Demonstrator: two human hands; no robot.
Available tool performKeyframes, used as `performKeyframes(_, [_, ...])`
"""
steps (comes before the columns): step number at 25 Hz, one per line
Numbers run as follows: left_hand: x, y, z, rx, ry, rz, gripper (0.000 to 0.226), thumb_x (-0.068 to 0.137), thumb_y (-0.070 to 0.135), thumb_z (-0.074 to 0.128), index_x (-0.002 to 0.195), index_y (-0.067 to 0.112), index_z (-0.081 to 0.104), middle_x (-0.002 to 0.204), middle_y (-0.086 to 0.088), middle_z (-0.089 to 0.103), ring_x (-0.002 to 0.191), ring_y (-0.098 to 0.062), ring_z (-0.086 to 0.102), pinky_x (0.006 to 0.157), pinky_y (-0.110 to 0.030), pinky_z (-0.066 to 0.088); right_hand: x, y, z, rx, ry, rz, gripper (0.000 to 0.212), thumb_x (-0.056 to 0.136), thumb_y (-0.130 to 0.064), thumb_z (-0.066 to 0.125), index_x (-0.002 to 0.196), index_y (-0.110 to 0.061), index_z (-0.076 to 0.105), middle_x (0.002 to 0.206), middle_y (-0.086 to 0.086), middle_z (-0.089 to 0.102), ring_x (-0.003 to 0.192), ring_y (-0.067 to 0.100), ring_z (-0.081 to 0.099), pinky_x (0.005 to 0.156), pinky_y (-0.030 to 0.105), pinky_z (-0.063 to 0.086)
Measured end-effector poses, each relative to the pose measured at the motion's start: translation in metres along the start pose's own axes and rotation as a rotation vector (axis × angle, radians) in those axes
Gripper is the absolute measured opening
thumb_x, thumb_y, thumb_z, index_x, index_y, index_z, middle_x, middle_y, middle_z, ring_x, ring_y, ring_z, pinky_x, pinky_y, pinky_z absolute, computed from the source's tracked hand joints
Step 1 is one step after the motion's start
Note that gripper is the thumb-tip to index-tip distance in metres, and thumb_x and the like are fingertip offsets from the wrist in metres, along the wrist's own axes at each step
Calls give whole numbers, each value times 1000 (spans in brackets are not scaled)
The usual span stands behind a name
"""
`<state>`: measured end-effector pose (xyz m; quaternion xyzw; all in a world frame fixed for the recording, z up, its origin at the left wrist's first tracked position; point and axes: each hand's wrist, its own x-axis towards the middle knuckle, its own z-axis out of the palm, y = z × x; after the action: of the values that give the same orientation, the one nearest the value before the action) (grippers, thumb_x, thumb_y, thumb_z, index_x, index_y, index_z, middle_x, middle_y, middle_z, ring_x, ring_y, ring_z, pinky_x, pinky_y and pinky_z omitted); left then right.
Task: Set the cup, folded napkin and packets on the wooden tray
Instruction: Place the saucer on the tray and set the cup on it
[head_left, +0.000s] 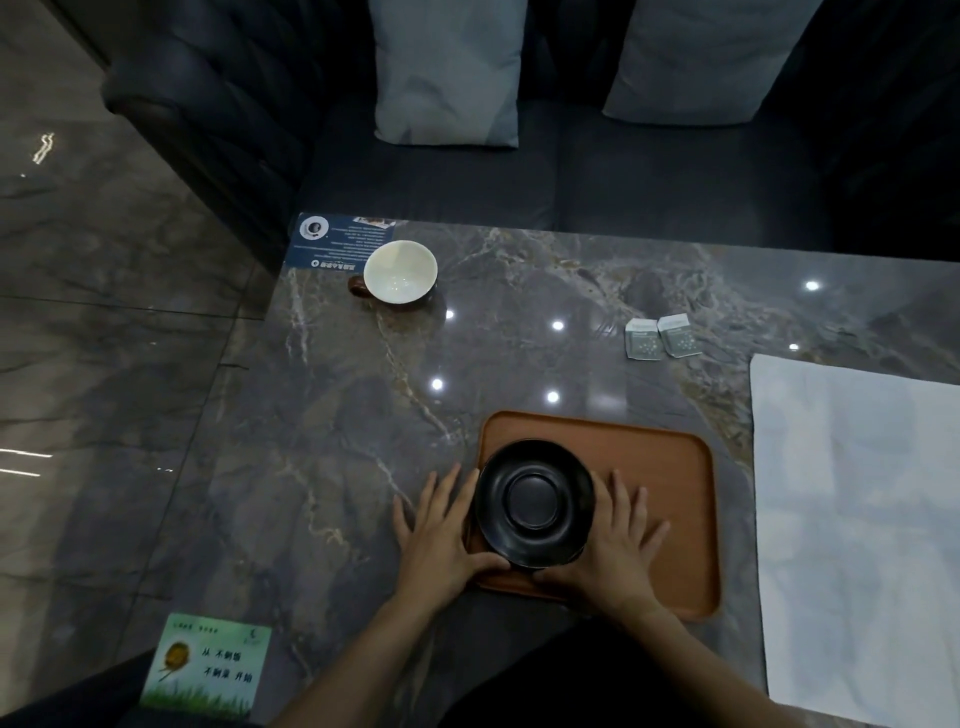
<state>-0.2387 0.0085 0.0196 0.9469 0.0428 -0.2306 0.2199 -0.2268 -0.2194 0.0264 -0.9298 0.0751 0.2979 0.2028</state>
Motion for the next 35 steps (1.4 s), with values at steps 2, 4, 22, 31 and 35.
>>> performKeyframes(2, [1,0,0,31,4,-2,116,53,88,50,147,50,-7,162,15,1,143,-4,-17,111,-56,-17,0,-2,1,-5,-11,12,147,36,-84,66,146,-36,-19,160,-5,-20,144,31,-27,109,68,-12])
performKeyframes(4, [0,-1,0,58,8,2,116,54,90,47,148,47,-5,162,15,3,143,-4,-17,111,-56,-18,1,-1,0,5,-27,17,147,36,-81,69,144,-40,-22,160,-6,-20,144,31,-27,110,67,-11])
performKeyframes(22, [-1,-9,0,113,21,34,112,57,94,36,148,46,-6,161,18,4,143,-2,-12,110,-60,-12,-6,15,-9,20,-41,-43,130,52,-75,71,142,-56,-20,158,-17,-27,143,20,-33,108,69,-13])
performKeyframes(31, [0,-8,0,92,23,32,111,58,94,37,148,46,-6,162,17,5,141,0,-15,110,-61,-11,-1,17,-9,3,-36,-48,131,48,-81,67,140,-58,-23,158,-18,-27,144,20,-31,108,72,-9])
performKeyframes(35, [0,-9,-1,90,15,30,111,59,93,38,148,47,-8,161,18,4,140,0,-15,111,-61,-11,0,18,-7,-15,-24,-49,130,48,-82,65,141,-57,-23,158,-18,-27,144,20,-31,108,72,-9])
